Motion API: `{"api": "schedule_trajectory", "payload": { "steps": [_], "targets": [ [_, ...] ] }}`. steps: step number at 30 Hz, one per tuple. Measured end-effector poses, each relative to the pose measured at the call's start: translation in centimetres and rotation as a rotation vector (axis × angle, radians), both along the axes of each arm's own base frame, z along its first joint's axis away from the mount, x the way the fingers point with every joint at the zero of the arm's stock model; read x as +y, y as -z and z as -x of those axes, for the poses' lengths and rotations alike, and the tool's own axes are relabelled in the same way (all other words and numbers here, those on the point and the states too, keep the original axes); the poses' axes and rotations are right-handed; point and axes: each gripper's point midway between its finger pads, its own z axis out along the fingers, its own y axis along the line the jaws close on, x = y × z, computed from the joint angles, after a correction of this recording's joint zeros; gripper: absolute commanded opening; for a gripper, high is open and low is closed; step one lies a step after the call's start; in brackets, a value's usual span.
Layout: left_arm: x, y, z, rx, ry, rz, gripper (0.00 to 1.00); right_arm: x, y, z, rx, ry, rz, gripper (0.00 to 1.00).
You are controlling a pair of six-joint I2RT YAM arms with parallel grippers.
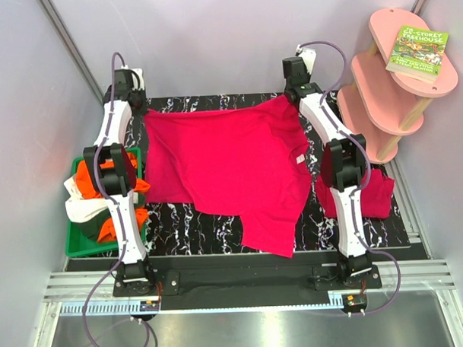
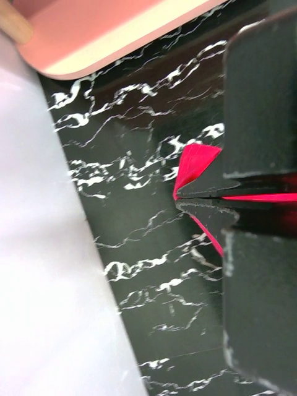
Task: Fold and stack the t-shirts
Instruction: Fold the flattened tshirt in 1/3 of the way
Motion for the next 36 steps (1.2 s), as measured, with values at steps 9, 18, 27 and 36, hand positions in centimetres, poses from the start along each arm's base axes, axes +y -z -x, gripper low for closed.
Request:
{"api": "schedule_trajectory", "payload": {
  "steps": [9,18,27,36],
  "targets": [
    [-0.4,3.7,3.8,0.128,0.028,-0.011,0.0,1.0,0.3,5.4,0.06,-0.026,0.006,0.0],
    [-0.5,2.9,6.2,0.145,0.041,-0.022,0.0,0.4,2.5,9.2,0.112,-0.007,-0.002,0.0],
    [-0.8,3.4,9.2,0.19,0.052,-0.025,0.0,-0.8,3.8,12.8,0.143,0.028,-0.025,0.0],
    [-0.9,6.7,12.6,0.297,0.067,-0.026,0.0,-1.5,7.7,16.4,0.217,0.069,-0.059,0.0]
  ]
}}
